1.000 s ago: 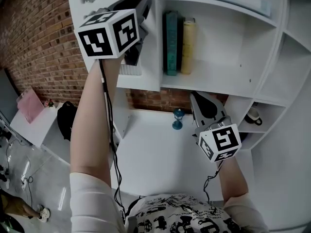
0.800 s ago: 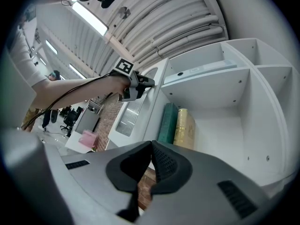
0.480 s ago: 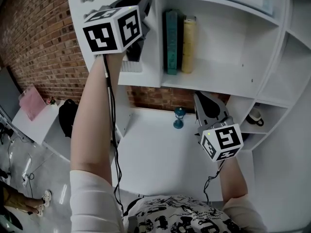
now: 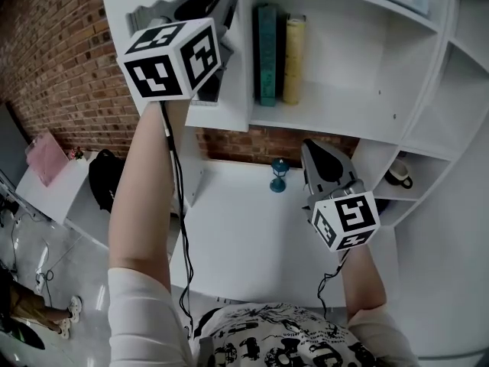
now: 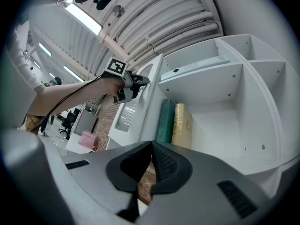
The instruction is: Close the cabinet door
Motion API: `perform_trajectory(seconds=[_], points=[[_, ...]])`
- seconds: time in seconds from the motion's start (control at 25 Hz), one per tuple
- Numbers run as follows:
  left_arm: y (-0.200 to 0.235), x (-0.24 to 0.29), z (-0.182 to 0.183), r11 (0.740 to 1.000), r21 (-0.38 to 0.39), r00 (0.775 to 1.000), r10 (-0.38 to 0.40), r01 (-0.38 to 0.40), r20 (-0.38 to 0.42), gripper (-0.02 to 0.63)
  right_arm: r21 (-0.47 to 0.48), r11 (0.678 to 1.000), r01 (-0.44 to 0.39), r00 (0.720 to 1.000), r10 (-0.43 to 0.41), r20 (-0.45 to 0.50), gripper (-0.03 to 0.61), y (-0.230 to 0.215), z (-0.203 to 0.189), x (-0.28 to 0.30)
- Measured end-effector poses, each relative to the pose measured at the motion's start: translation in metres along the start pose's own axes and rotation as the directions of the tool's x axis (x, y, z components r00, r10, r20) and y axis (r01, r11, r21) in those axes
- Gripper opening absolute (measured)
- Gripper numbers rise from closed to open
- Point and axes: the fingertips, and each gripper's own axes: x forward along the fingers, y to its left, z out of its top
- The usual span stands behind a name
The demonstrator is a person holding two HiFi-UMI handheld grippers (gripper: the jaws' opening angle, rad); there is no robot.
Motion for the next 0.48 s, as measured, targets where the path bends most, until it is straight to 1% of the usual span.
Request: perform_trajectory(seconds=[0.08, 0.28, 0.48], points=[[-0.002, -0.008, -0.006, 1.0, -0.015, 1.0, -0.012, 0.012, -0.019, 0.045, 0.005, 1.0, 0.003, 1.0, -0.003, -0.004, 0.015, 0.003, -0.002, -0.003], [-0.018, -0.033, -0.023, 0.998, -0.03, 0.998, -0.055, 0.053, -0.044, 0.025, 0.02, 1.0, 0.009, 1.0, -0.008, -0.025, 0.015, 0.012, -0.012, -0.01], [-0.039, -0.065, -0.051, 0.993, -0.047, 0.991, -0.112, 0.109, -0.079, 0.014, 0.028, 0.999, 0.021, 0.999, -0.02, -0.045, 0.015, 0.02, -0.025, -0.019]])
